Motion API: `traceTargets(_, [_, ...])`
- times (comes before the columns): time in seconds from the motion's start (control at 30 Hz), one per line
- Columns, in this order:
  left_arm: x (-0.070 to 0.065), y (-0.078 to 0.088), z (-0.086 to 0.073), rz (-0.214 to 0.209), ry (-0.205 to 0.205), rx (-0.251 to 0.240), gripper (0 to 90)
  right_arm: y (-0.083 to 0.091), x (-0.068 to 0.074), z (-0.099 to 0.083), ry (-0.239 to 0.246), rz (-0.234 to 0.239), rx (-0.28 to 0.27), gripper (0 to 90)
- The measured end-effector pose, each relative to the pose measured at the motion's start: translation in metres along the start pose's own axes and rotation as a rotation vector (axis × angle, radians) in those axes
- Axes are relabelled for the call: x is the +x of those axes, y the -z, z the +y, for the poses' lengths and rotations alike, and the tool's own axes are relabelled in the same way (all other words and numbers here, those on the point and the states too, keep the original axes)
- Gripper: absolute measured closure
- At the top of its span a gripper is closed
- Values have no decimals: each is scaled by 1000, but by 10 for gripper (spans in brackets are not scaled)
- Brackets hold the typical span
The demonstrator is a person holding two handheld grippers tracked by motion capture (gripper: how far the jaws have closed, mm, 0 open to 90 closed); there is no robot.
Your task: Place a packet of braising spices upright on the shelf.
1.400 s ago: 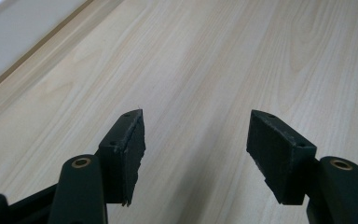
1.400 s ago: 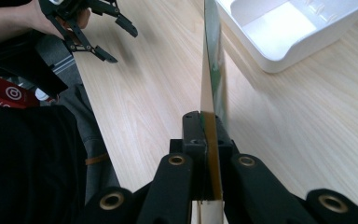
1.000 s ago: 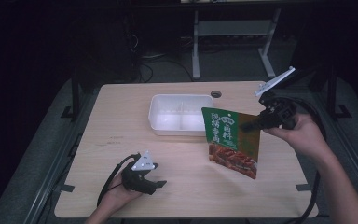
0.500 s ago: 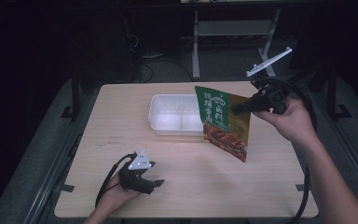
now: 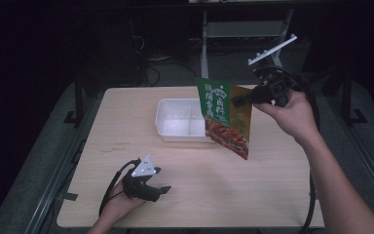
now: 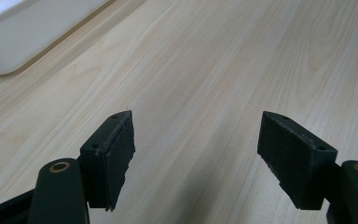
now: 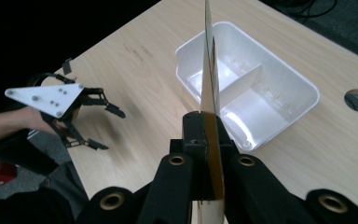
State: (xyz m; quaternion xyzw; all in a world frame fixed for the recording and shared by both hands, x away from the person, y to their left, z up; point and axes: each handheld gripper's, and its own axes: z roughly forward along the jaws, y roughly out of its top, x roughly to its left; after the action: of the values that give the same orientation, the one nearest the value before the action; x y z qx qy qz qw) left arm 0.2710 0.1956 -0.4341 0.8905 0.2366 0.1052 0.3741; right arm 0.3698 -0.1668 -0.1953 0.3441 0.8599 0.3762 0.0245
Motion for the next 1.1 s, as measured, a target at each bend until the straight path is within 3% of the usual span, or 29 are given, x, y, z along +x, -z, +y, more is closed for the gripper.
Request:
traceTargets(0.5, [6, 4, -4, 18, 20, -9, 266, -28, 2, 40, -26, -63, -35, 896])
traceTargets(1.1, [7, 7, -4, 16, 26, -22, 256, -67, 3, 72, -50, -85, -57, 897])
